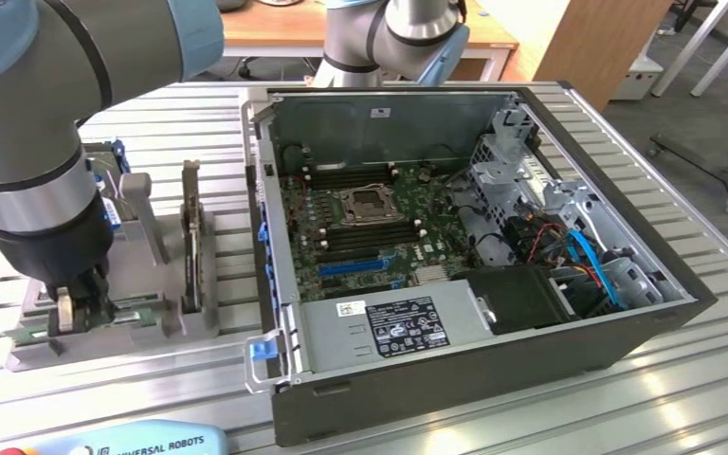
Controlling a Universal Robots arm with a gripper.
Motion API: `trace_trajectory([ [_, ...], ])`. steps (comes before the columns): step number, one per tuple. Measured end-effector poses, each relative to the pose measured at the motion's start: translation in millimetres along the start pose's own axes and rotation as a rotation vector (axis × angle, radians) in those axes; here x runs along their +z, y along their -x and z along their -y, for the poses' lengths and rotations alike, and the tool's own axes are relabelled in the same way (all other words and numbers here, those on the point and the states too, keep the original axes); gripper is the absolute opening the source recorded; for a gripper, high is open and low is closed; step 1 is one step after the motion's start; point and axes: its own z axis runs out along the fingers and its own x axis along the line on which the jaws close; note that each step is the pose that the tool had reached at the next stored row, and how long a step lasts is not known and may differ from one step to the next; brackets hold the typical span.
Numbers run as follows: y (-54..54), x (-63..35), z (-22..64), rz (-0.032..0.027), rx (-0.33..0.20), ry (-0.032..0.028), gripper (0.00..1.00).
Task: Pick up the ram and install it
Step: 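Pick up the ram and move it above insertion slot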
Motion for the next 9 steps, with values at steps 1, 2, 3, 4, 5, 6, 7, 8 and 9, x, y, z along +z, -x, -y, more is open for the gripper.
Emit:
trace_trajectory([
  [1, 0.0, -2.6, 0.0, -0.0001, 0.0, 0.0, 0.11],
  [2, 0.0, -5.3, 0.0, -0.0001, 0.0, 0.0001, 0.11],
  [3, 0.1, -7.9, -0.1, 0.0, 0.0, 0.0, 0.11],
  [4, 0.1, -10.8, -0.1, -0.0001, 0.0, 0.0, 0.11],
  [5, 0.2, -13.6, -0.1, -0.0001, 0.0, 0.0001, 0.11],
  [6, 0.2, -16.4, -0.2, -0.0001, 0.0, 0.0001, 0.11],
  [7, 0.3, -19.0, -0.2, -0.0001, 0.0, 0.0, 0.11],
  [8, 0.3, -21.5, -0.2, 0.0, 0.0, 0.0, 0.11],
  [9, 0.3, -24.2, -0.2, -0.0001, 0.0, 0.0, 0.11],
])
